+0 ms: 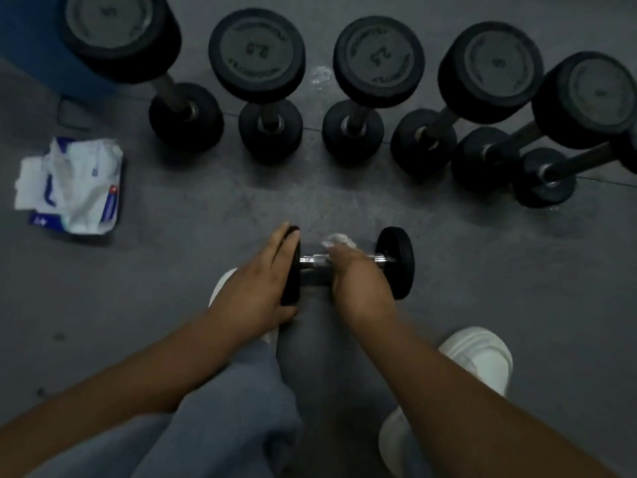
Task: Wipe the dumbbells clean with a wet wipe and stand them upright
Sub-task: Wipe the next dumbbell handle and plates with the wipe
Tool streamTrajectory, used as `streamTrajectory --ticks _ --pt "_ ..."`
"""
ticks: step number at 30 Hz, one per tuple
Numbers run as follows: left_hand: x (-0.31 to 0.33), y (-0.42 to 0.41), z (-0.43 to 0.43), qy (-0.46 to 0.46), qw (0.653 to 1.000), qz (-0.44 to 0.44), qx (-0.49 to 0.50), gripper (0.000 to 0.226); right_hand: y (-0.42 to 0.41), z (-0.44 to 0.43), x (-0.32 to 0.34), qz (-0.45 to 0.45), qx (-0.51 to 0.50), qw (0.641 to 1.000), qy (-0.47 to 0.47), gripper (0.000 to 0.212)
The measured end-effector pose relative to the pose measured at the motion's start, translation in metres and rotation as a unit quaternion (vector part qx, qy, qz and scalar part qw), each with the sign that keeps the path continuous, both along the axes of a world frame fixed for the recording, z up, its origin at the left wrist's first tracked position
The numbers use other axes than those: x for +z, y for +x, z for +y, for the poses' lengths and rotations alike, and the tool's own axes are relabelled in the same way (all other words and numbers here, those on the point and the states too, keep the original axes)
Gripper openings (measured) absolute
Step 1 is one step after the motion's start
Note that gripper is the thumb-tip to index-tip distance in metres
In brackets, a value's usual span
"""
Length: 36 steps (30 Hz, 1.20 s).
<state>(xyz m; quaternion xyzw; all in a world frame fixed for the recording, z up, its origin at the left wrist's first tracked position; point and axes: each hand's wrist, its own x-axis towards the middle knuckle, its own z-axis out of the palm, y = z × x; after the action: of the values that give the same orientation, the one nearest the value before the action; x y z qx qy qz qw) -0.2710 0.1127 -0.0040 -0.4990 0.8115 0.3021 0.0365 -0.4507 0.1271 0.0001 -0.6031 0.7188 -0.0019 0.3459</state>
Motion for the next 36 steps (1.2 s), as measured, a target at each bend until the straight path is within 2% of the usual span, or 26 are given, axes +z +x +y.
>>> streamTrajectory --ticks 3,5,7,10,12,14,16,18,19,20,22,23,24,26,28,29,31,32,34,36 --pt "0.003 0.005 0.005 -0.034 0.999 0.023 -0.031 0.113 -0.001 0.009 0.015 -0.017 0.076 0.997 0.017 0.041" --pt "0.001 0.012 0.010 -0.029 0.998 0.032 -0.039 0.113 -0.016 0.010 0.016 0.004 0.011 1.000 0.018 0.044" --pt "-0.004 0.014 0.013 -0.004 0.998 0.040 -0.047 0.118 -0.018 0.013 0.016 0.005 -0.083 0.996 -0.030 0.046" --pt "-0.012 0.014 0.013 0.022 0.996 0.059 -0.057 0.121 0.012 0.033 0.018 -0.055 -0.094 0.989 -0.098 0.045" --pt "-0.017 0.013 0.011 0.030 0.995 0.077 -0.049 0.122 0.015 0.042 0.007 -0.067 -0.183 0.976 -0.093 0.044" --pt "-0.021 0.015 0.002 0.063 0.993 0.096 -0.041 0.124 0.012 0.045 -0.006 -0.021 -0.250 0.966 -0.061 0.051" --pt "-0.023 0.017 -0.014 0.137 0.983 0.118 -0.024 0.126 0.019 0.041 -0.012 -0.001 -0.209 0.977 -0.029 0.054" --pt "-0.022 0.021 -0.032 0.187 0.969 0.161 0.028 0.117 0.026 0.029 -0.011 -0.048 -0.116 0.992 0.001 0.055" --pt "-0.021 0.023 -0.038 0.181 0.961 0.197 0.070 0.106 0.024 0.019 -0.009 -0.051 -0.073 0.996 0.012 0.056" --pt "-0.019 0.023 -0.042 0.153 0.954 0.233 0.113 0.091 0.016 0.009 -0.009 -0.036 -0.078 0.996 0.015 0.053" --pt "-0.014 0.016 -0.046 0.056 0.950 0.258 0.166 0.064 -0.004 -0.016 -0.012 -0.021 -0.186 0.982 -0.004 0.047" --pt "-0.011 0.011 -0.049 0.017 0.957 0.247 0.152 0.063 -0.008 -0.026 -0.014 -0.020 -0.215 0.976 -0.023 0.053" --pt "-0.008 0.003 -0.052 0.000 0.970 0.219 0.108 0.072 -0.005 -0.036 -0.014 -0.015 -0.180 0.983 -0.040 0.063" --pt "-0.011 -0.009 -0.063 -0.024 0.992 0.126 -0.011 0.102 0.010 -0.050 -0.012 -0.022 -0.044 0.999 -0.022 0.077" --pt "-0.019 -0.013 -0.091 -0.056 0.995 0.045 -0.067 0.119 0.004 -0.069 -0.016 0.005 0.016 1.000 -0.009 0.072" --pt "-0.021 -0.013 -0.108 -0.046 0.996 0.035 -0.073 0.121 -0.007 -0.081 -0.017 0.031 -0.012 0.999 -0.007 0.068" --pt "-0.019 -0.010 -0.143 0.007 0.997 0.065 -0.050 0.119 -0.022 -0.102 -0.021 0.070 -0.101 0.992 -0.003 0.063" --pt "-0.018 -0.007 -0.156 0.020 0.995 0.094 -0.026 0.113 -0.019 -0.109 -0.021 0.082 -0.109 0.991 -0.003 0.064" --pt "-0.018 -0.004 -0.168 0.003 0.990 0.141 0.022 0.097 0.003 -0.113 -0.017 0.075 -0.046 0.996 -0.002 0.068" --pt "-0.022 -0.006 -0.169 0.009 0.988 0.146 0.049 0.100 0.007 -0.117 -0.016 0.051 0.027 0.998 -0.032 0.071"
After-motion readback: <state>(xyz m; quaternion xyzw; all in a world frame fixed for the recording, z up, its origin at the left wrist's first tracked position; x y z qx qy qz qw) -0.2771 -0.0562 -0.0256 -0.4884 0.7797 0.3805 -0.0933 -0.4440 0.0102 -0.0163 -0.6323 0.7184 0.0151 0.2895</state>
